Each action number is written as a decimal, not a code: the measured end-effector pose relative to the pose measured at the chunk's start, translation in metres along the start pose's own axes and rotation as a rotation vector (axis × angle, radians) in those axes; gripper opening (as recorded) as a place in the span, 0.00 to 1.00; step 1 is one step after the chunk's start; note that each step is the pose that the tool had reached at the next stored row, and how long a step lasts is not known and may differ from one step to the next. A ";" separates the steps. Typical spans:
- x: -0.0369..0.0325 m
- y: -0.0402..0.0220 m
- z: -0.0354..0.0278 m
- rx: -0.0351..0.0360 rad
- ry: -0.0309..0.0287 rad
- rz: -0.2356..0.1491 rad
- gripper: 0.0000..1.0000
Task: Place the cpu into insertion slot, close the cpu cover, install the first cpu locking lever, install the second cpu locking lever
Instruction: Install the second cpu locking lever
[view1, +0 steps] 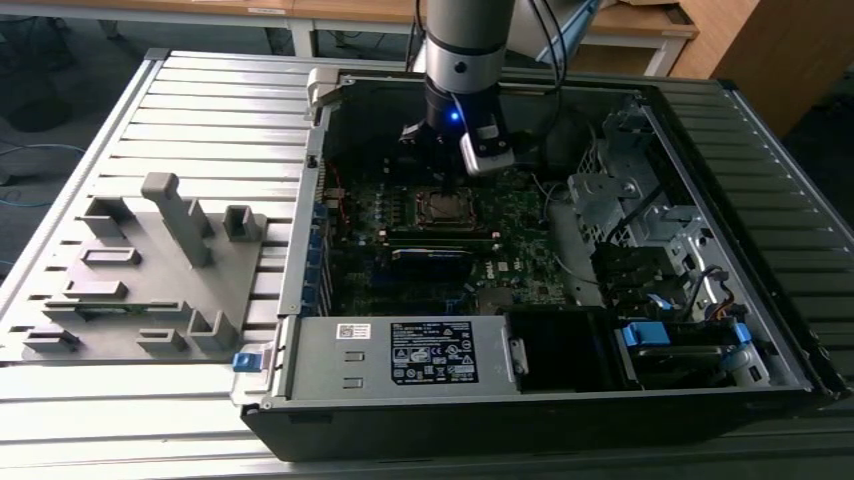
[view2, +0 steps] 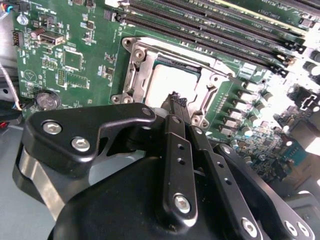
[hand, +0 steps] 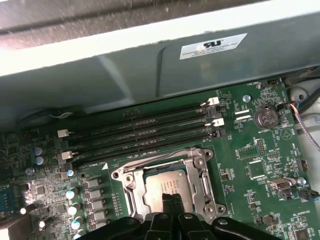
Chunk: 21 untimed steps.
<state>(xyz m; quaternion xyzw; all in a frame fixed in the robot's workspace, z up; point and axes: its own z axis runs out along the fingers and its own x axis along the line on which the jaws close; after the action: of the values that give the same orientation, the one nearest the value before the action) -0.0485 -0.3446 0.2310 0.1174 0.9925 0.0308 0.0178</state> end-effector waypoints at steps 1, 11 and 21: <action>0.0000 0.0001 -0.0015 0.0000 0.0000 0.000 0.11; -0.0005 -0.0002 -0.0086 0.0001 0.0001 0.000 0.11; -0.0028 -0.0099 -0.0091 0.0000 0.0000 0.000 0.11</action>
<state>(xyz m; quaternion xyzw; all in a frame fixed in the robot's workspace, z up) -0.0485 -0.3554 0.2395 0.1173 0.9925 0.0308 0.0178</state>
